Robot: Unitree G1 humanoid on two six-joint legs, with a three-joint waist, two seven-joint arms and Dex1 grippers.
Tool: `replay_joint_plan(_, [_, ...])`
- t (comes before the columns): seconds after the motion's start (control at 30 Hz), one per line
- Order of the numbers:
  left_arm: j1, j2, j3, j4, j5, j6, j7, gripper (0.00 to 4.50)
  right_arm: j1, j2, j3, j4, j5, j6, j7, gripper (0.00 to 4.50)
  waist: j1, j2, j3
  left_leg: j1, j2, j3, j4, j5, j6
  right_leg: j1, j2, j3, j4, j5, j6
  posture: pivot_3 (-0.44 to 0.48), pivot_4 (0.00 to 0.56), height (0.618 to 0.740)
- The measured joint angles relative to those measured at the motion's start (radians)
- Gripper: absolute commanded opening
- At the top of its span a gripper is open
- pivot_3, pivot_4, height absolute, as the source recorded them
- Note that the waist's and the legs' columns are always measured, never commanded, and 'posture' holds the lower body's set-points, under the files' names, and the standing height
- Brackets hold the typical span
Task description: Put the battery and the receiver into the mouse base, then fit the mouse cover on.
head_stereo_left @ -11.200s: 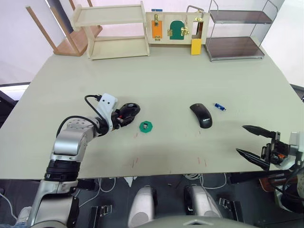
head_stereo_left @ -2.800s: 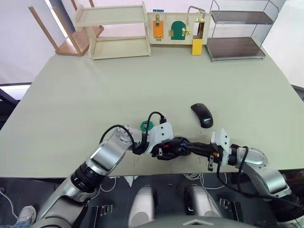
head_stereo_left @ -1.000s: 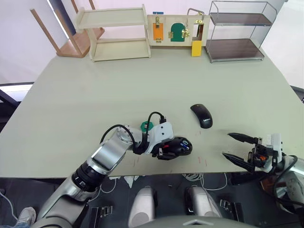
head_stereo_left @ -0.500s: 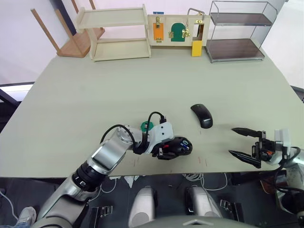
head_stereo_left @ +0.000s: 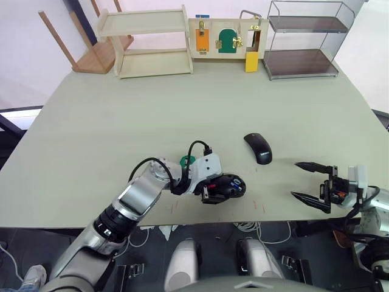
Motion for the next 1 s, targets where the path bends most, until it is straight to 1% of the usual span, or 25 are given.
replay_joint_plan(0.3, [0.0,0.0,0.036,-0.003,-0.013,-0.047,-0.013,4.31,0.001,0.0,0.0,0.0,0.0,-0.001,0.009,4.5,-0.001,0.002,0.002,0.0,0.0,0.0,0.0,0.0,0.0,0.0,0.0,0.0,0.0,0.0,0.0,0.0,0.15,0.74])
replay_joint_plan(0.57, [0.008,0.029,0.06,-0.061,-0.048,-0.017,-0.035,4.31,0.003,0.0,0.0,0.001,0.0,-0.001,0.017,4.5,-0.001,0.003,0.002,0.0,0.0,0.0,0.0,0.0,0.0,0.0,0.0,0.0,0.0,0.0,0.0,0.0,0.15,0.74])
replay_joint_plan(0.6, [0.008,0.041,0.082,-0.092,-0.066,0.005,-0.04,4.31,0.003,-0.001,0.0,0.008,0.001,-0.001,0.017,4.5,-0.001,0.003,0.002,0.0,0.0,0.0,0.0,0.0,0.0,0.0,0.0,0.0,0.0,0.0,0.0,0.0,0.15,0.74])
replay_joint_plan(0.7, [0.008,0.043,0.099,-0.107,-0.087,0.019,-0.041,4.31,0.003,-0.001,0.0,0.013,0.001,-0.001,0.017,4.5,-0.001,0.003,0.002,0.0,0.0,0.0,0.0,0.0,0.0,0.0,0.0,0.0,0.0,0.0,0.0,0.0,0.15,0.74])
replay_joint_plan(0.8, [0.01,0.094,0.151,-0.168,-0.136,0.043,-0.059,4.31,0.002,-0.003,-0.001,0.018,0.002,0.002,0.017,4.5,-0.004,0.003,0.003,0.0,0.0,0.0,0.0,0.0,0.0,0.0,0.0,0.0,0.0,0.0,0.0,0.0,0.15,0.74])
replay_joint_plan(0.83, [0.011,0.097,0.175,-0.175,-0.152,0.049,-0.059,4.31,0.002,-0.003,-0.001,0.02,0.003,0.002,0.017,4.5,-0.003,0.003,0.003,0.0,0.0,0.0,0.0,0.0,0.0,0.0,0.0,0.0,0.001,0.0,0.0,0.0,0.15,0.74])
replay_joint_plan(0.93, [0.031,0.095,0.241,-0.192,-0.204,0.059,-0.053,4.31,0.001,-0.003,0.0,0.021,0.005,0.002,0.017,4.5,-0.003,0.003,0.003,0.0,0.0,0.0,0.0,0.0,0.0,0.0,0.0,0.0,0.001,0.0,0.0,0.0,0.15,0.74])
replay_joint_plan(1.0, [0.078,0.058,0.339,-0.209,-0.274,0.067,-0.022,4.31,0.002,-0.005,-0.001,0.023,0.007,0.002,0.018,4.5,-0.004,0.003,0.003,0.0,0.0,0.0,0.0,0.0,0.0,0.0,0.0,0.0,0.001,0.0,0.0,0.0,0.15,0.74])
